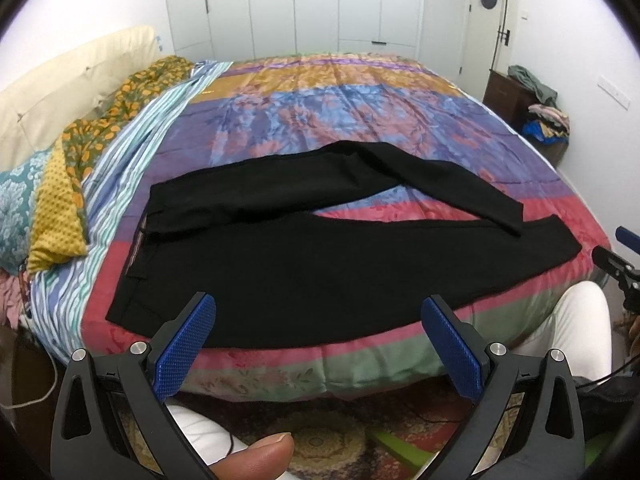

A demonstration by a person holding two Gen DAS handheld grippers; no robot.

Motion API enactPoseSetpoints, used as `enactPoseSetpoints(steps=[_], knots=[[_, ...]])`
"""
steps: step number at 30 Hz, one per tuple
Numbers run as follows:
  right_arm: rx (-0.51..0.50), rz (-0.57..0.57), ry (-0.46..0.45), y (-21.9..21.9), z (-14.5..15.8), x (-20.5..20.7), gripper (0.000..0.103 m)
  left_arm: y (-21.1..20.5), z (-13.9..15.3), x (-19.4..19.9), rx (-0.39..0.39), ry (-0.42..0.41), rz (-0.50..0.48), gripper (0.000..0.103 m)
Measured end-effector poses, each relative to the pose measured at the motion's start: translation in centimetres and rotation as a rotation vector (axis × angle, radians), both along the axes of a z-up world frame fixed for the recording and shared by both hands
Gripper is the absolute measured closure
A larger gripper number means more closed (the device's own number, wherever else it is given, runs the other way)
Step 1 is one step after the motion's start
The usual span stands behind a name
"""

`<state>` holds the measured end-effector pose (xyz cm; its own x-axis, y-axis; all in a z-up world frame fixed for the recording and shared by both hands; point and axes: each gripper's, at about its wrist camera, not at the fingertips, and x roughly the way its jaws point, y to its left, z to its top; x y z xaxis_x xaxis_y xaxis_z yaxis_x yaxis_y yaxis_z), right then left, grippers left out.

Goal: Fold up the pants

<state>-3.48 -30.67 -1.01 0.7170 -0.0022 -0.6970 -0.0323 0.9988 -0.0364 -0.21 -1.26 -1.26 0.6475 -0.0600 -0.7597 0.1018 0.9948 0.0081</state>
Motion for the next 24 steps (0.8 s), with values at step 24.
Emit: enactPoseSetpoints(steps=[24], knots=[[-0.053, -0.003, -0.039, 0.06, 0.19, -0.42, 0.000, 0.17, -0.10, -0.13, 0.025, -0.003, 0.006, 0.000]])
